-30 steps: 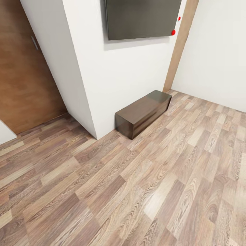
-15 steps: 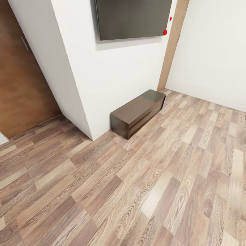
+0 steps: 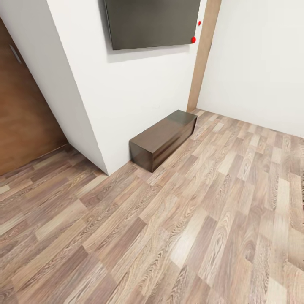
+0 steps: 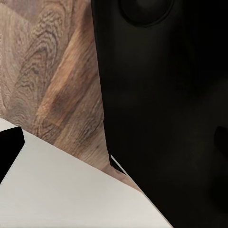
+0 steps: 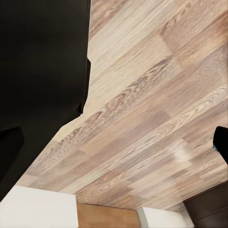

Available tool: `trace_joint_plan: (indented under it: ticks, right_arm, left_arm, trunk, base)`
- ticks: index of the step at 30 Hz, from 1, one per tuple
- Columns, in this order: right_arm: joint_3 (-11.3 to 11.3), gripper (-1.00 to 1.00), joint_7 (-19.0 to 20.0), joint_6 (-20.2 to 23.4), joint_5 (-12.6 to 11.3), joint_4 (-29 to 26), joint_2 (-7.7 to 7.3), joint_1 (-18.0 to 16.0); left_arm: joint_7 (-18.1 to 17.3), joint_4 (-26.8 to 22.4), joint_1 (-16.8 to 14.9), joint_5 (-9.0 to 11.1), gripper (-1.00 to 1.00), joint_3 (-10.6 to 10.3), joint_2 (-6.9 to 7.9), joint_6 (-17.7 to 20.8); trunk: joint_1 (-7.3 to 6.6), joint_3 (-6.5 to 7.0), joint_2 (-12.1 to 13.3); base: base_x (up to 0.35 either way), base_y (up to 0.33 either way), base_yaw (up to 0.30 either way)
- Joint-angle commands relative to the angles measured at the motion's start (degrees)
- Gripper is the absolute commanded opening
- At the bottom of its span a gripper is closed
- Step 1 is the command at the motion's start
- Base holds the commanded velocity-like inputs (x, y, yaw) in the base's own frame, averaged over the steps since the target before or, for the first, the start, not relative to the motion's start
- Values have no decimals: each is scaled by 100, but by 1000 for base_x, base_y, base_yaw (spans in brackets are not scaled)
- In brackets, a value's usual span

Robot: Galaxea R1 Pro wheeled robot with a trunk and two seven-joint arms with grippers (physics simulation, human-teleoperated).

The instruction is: In the bedroom, move the book from the bed onto either nightstand, and place the two sandals side by side next to the bed.

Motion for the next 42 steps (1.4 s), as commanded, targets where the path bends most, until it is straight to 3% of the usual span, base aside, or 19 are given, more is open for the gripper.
trace_joint_plan:
  ticks: [1,42]
  right_arm:
    - [47,100,-22,51,-5,-12,1,0]
    - [52,100,-9,51,-5,-18,4,0]
  left_arm:
    - [21,-3,-1,56,100,-50,2,-14]
    - [21,-3,-1,56,100,-50,2,-16]
  trunk:
    - [0,-4,-2]
    - [0,-4,-2]
  base:
    - [0,0,-130]
    - [0,0,-122]
